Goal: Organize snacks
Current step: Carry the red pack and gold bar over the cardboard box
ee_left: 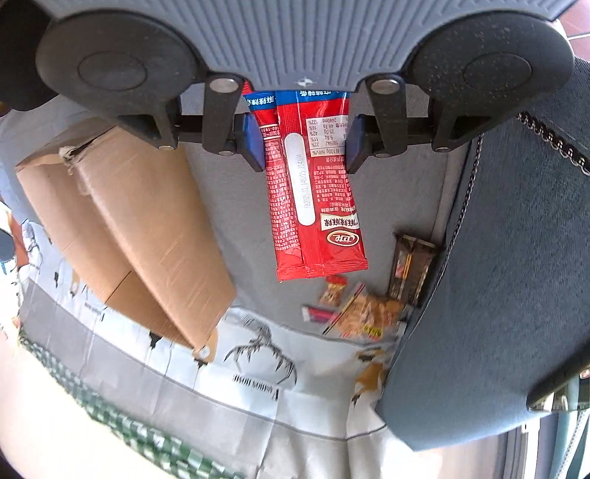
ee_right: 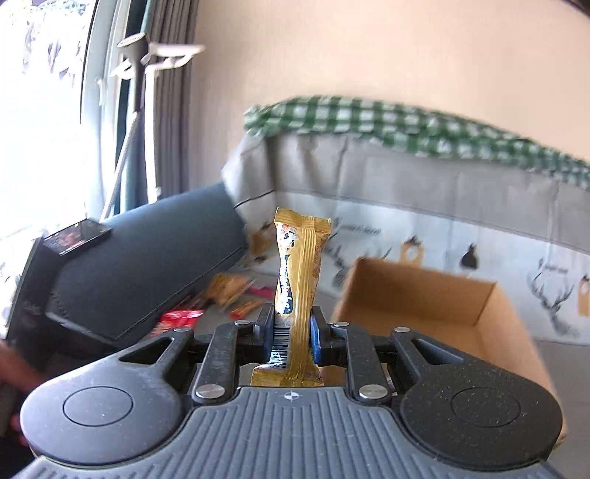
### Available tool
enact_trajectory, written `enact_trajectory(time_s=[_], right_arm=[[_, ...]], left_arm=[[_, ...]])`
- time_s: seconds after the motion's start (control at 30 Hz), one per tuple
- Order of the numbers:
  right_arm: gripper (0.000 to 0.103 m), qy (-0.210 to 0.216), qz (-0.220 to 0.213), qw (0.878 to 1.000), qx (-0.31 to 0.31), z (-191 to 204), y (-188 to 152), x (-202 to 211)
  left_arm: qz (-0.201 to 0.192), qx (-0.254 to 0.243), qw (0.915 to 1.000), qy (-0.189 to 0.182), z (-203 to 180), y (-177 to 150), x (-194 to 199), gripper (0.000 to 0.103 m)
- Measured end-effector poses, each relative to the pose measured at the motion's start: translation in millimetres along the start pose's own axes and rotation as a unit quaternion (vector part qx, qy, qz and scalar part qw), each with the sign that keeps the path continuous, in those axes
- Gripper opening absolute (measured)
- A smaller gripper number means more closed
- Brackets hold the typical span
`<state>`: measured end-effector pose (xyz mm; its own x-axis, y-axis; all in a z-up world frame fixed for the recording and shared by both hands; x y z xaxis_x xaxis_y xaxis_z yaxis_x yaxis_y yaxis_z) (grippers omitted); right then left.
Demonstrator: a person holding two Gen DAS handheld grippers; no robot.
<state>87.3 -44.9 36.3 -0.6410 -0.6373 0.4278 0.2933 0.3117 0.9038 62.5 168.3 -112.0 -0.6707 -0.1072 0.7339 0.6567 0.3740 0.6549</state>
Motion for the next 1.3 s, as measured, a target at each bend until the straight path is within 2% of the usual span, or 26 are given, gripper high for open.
enact_trajectory(time_s=[0.1,0.2,0.23,0.33,0.47,0.7,1.0,1.13,1.3], right_arm=[[0.020,-0.018,-0.004,1.000,-0.012,-27,-11,0],[0.020,-0.034,0.006,0.997,-0.065,-54,-36,-1],[0.020,-0.036,0.005,0.996,-0.083,-59,-37,-1],[0.020,-0.036,-0.016,0.995,-0.087,-64,-33,1],[0.020,-0.036,-0.019,0.995,-0.094,-65,-37,-3],[0.020,-0.048,-0.024,0.993,-0.107,-77,-38,-7],[0.020,-0.052,-0.039,0.984,-0.166,-111,-41,-5],[0.020,-0.048,-0.048,0.976,-0.208,-131,-44,-6],[0.020,-0.043,-0.058,0.967,-0.243,-148,-47,-7]], left_arm=[[-0.018,0.007,0.9998,-0.007,0,3,7,0.050],[-0.034,0.020,0.9991,-0.017,3,7,13,0.050],[-0.039,0.024,0.9987,-0.020,4,8,14,0.050],[-0.046,0.037,0.9979,-0.027,6,11,16,0.050],[-0.048,0.039,0.9979,-0.019,5,12,15,0.050],[-0.063,0.002,0.9980,0.005,-8,13,18,0.050],[-0.069,0.008,0.9972,0.028,-20,23,17,0.050],[-0.077,0.006,0.9968,0.022,-43,37,19,0.050],[-0.097,-0.022,0.9951,-0.005,-99,60,25,0.051]])
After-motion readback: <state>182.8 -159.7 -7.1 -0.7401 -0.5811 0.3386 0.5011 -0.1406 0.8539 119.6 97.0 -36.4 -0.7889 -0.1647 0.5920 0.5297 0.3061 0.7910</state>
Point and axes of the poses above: each gripper's, at about its wrist camera, not at the fingertips, and x roughly against the way its jaws point, z to its left, y to its top, the point moved 10 cm from there along -x, roughly the way its jaws point, and after that the axes turned 7 degrees about y, right-handed, at the moved point
